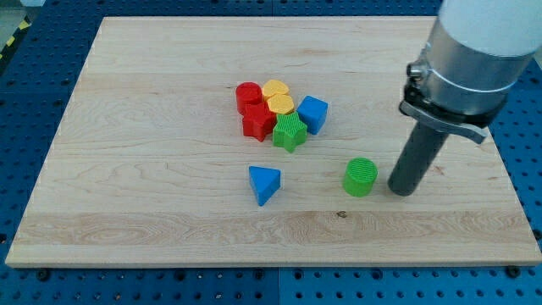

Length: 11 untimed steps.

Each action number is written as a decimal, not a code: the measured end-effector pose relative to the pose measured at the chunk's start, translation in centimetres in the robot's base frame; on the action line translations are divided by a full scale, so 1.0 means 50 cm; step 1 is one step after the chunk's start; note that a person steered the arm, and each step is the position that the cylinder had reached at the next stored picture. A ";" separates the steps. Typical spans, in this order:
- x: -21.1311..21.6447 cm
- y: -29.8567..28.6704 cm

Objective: Move the green circle left and down a bit

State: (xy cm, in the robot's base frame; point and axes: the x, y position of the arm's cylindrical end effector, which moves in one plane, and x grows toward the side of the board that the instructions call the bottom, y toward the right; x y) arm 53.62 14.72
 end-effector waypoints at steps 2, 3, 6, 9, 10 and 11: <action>-0.004 -0.092; -0.025 -0.132; -0.051 -0.162; -0.112 -0.247; -0.115 -0.268; -0.119 -0.242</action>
